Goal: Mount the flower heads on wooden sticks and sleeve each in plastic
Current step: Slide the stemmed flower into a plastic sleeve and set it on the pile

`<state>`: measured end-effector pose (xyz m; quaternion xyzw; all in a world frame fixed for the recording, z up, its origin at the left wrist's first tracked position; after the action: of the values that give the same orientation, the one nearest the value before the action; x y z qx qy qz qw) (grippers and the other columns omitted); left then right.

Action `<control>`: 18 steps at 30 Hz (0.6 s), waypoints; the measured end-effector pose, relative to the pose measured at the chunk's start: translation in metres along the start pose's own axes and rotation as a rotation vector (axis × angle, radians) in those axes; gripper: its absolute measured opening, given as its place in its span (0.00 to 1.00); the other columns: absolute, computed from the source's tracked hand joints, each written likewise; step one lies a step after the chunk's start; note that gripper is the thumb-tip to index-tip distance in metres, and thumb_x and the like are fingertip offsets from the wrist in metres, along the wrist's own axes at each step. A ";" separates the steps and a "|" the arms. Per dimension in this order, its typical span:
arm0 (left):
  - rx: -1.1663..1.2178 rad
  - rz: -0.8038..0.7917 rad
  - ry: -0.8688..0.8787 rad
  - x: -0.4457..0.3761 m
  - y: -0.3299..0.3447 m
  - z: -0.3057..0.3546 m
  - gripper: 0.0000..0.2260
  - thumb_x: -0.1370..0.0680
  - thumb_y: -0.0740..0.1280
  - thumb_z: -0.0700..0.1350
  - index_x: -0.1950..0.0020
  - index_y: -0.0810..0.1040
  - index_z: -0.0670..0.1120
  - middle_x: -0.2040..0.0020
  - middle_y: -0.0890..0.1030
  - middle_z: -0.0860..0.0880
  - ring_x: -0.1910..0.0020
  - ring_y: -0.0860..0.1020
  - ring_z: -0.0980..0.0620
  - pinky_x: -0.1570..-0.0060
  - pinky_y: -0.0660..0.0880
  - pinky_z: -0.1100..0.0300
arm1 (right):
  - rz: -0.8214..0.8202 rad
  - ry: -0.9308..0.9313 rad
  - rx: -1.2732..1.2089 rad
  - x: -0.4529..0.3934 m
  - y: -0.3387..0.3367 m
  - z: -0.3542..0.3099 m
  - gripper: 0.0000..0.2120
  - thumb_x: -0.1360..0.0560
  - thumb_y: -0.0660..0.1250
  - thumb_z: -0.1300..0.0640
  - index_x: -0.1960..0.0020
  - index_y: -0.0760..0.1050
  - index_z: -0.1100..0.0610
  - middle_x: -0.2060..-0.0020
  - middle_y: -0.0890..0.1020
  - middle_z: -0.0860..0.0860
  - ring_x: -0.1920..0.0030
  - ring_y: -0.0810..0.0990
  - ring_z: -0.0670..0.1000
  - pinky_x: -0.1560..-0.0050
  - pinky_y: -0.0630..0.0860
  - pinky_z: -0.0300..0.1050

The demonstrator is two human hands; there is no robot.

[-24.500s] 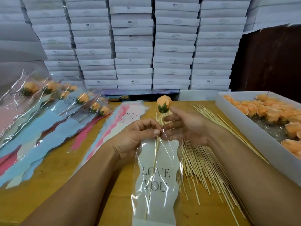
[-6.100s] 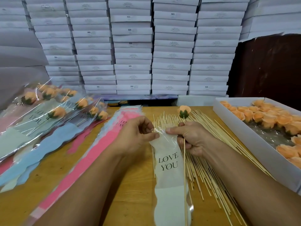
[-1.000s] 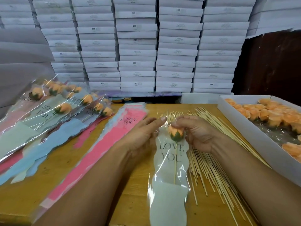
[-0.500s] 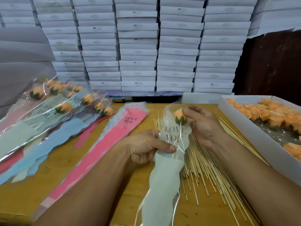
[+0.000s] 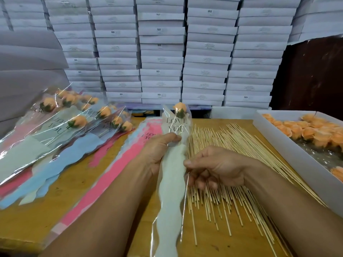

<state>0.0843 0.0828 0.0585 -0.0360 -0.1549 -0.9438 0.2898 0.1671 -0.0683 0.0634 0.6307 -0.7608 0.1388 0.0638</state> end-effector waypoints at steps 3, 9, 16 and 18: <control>0.027 0.001 0.058 -0.003 0.000 0.001 0.05 0.24 0.68 0.38 0.51 0.77 0.38 0.61 0.76 0.38 0.69 0.74 0.44 0.64 0.74 0.55 | 0.040 0.006 -0.047 -0.005 0.009 0.002 0.15 0.24 0.72 0.56 0.47 0.81 0.69 0.61 0.84 0.59 0.72 0.80 0.47 0.80 0.69 0.34; 0.082 0.045 0.123 -0.003 0.002 0.003 0.02 0.23 0.68 0.38 0.53 0.78 0.38 0.63 0.76 0.38 0.70 0.75 0.44 0.65 0.75 0.55 | 0.094 -0.013 -0.098 -0.007 0.014 0.000 0.11 0.23 0.71 0.60 0.47 0.81 0.68 0.60 0.85 0.59 0.73 0.80 0.47 0.80 0.67 0.33; 0.012 0.001 0.145 0.006 0.011 0.005 0.14 0.21 0.69 0.46 0.46 0.80 0.35 0.54 0.83 0.36 0.60 0.82 0.40 0.58 0.79 0.49 | 0.283 -0.128 -0.194 -0.010 0.007 -0.003 0.05 0.23 0.70 0.62 0.54 0.80 0.65 0.73 0.80 0.52 0.77 0.74 0.45 0.81 0.66 0.34; -0.203 -0.003 0.172 0.011 0.014 0.008 0.16 0.21 0.70 0.48 0.45 0.81 0.35 0.53 0.85 0.36 0.58 0.84 0.40 0.57 0.81 0.49 | 0.393 -0.184 -0.252 -0.011 -0.001 -0.003 0.05 0.23 0.70 0.63 0.57 0.80 0.64 0.74 0.79 0.52 0.77 0.73 0.45 0.81 0.66 0.35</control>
<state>0.0826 0.0686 0.0717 0.0163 -0.0332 -0.9546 0.2955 0.1699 -0.0569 0.0633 0.4677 -0.8828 -0.0053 0.0444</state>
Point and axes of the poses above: each hand's wrist, its own x-axis away from the middle knuckle, its own y-axis out of the palm, z = x × y, the point moved 2 cm from there along -x, towards the middle knuckle
